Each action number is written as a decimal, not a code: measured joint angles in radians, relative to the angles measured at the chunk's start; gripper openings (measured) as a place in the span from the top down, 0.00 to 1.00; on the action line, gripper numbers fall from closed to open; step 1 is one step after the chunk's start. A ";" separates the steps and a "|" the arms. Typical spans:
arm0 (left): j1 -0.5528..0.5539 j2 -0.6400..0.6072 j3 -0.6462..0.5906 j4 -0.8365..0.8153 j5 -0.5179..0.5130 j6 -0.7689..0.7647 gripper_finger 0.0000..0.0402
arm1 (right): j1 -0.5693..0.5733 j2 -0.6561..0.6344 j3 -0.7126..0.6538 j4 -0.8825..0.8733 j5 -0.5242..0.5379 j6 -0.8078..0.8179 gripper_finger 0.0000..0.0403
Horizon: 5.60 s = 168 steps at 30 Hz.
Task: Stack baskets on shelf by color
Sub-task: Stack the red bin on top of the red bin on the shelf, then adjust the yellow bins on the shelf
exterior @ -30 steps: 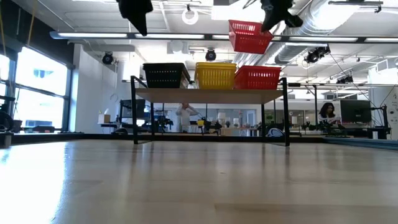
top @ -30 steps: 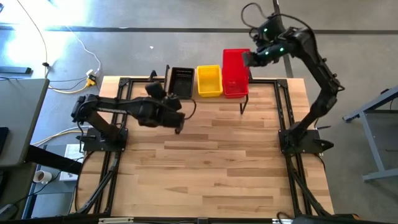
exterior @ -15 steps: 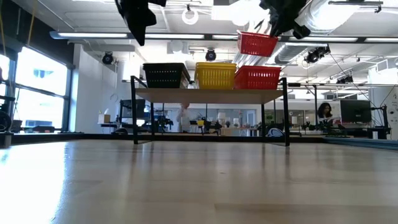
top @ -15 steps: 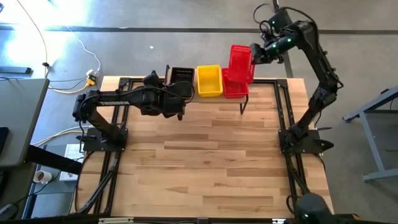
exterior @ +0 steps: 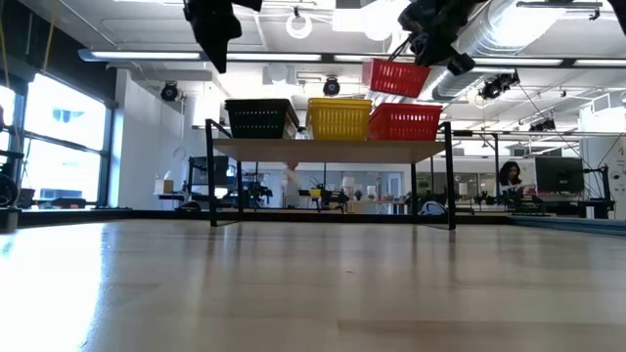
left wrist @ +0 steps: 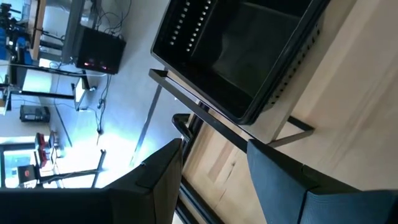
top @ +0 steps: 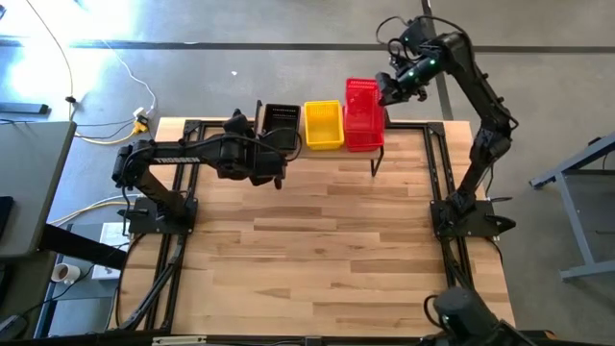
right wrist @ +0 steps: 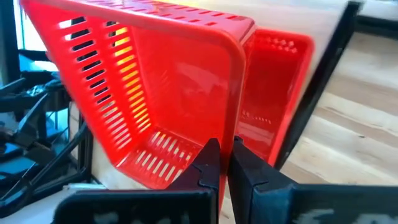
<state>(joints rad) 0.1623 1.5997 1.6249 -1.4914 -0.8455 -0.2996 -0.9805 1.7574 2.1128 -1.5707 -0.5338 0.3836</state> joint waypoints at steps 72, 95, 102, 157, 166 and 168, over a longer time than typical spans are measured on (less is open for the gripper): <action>-0.001 0.001 0.000 0.000 0.060 0.015 0.58 | 0.162 0.017 -0.001 0.000 0.236 0.144 1.00; 0.000 0.001 0.000 0.000 0.057 0.056 0.58 | 0.181 0.004 -0.001 0.000 0.298 0.196 1.00; 0.000 0.001 0.000 0.000 0.057 0.076 0.58 | 0.181 0.004 -0.001 0.000 0.296 0.220 1.00; -0.087 -0.446 -0.275 0.277 0.341 0.027 0.58 | 0.692 -0.079 -0.001 0.240 0.611 0.219 0.72; -0.086 -0.528 -0.349 0.345 0.341 0.023 0.58 | 0.701 0.030 -0.001 0.394 0.632 0.176 0.72; -0.087 -0.528 -0.352 0.349 0.341 0.023 0.58 | 0.692 0.060 -0.001 0.407 0.642 0.167 0.72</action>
<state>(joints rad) 0.0757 1.0717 1.2732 -1.1428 -0.5045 -0.2771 -0.2883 1.8177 2.1122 -1.1636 0.1082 0.5501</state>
